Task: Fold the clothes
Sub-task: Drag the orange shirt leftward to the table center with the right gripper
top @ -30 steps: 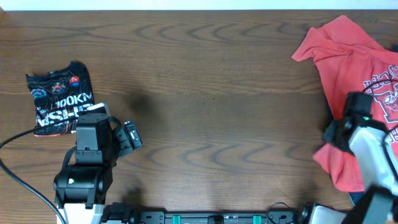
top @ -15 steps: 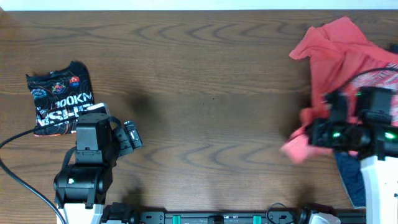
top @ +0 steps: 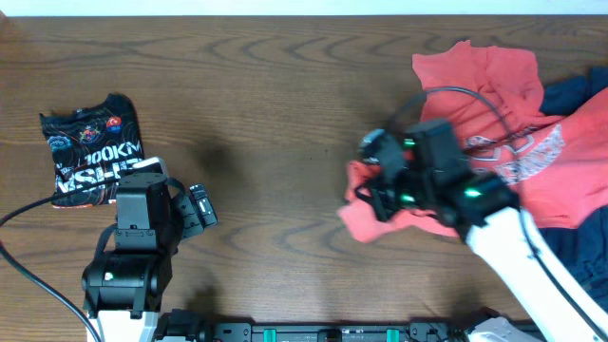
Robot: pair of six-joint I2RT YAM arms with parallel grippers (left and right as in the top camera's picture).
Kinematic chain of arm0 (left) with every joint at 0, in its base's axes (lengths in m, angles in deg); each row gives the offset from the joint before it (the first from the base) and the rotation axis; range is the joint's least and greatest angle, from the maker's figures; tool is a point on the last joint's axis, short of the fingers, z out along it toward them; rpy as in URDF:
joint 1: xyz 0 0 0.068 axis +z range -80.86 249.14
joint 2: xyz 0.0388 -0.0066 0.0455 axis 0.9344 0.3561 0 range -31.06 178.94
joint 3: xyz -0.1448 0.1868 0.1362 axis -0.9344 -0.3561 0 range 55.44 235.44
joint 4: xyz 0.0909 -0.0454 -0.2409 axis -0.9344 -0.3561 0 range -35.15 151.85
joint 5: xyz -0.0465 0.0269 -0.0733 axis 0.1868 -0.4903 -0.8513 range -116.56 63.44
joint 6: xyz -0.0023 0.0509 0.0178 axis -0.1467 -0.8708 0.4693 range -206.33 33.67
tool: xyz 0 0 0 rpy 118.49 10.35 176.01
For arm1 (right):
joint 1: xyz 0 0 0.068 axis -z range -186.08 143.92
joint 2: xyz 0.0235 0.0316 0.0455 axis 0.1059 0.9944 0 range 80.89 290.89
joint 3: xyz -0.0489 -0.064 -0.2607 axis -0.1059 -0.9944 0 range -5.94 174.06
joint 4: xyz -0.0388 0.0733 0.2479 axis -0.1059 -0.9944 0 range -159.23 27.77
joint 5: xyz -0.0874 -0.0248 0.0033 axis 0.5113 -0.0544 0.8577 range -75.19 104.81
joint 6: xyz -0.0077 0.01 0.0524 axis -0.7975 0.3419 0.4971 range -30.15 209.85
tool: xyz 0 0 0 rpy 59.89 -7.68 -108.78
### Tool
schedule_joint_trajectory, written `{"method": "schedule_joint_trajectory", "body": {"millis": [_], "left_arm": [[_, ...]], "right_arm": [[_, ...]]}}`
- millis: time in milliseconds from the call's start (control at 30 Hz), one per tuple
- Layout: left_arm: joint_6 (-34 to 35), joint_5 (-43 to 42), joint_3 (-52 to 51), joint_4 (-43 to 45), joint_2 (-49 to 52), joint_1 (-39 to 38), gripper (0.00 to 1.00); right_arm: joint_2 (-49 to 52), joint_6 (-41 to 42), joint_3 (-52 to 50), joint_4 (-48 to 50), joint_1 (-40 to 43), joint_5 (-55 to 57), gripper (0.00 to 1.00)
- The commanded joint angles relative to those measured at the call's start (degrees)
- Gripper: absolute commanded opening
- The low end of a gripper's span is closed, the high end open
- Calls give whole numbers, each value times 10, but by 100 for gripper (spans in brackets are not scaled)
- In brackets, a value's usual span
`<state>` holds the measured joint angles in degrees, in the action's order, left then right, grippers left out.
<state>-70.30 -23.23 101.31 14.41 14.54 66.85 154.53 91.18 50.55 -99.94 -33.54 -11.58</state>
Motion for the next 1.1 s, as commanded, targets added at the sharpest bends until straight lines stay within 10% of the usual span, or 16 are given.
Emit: {"method": "schedule_joint_trajectory", "body": {"millis": [0,267,333,600,1067], "left_arm": [[-9,-2,10,0,-1,2,98],[-9,-2,10,1,-1,2,98],[-9,-3,10,2,0,2,98],[-7,-108,10,19,0,2,98],[175,-250,-19,77,139,-42,98]], "right_arm": [[57,63,-8,81,-57,-6,2],[183,108,-8,268,-145,30,10],[184,123,-7,263,-140,90,30],[71,124,27,146,-16,205,74],[-81,124,28,-112,303,202,99]]}}
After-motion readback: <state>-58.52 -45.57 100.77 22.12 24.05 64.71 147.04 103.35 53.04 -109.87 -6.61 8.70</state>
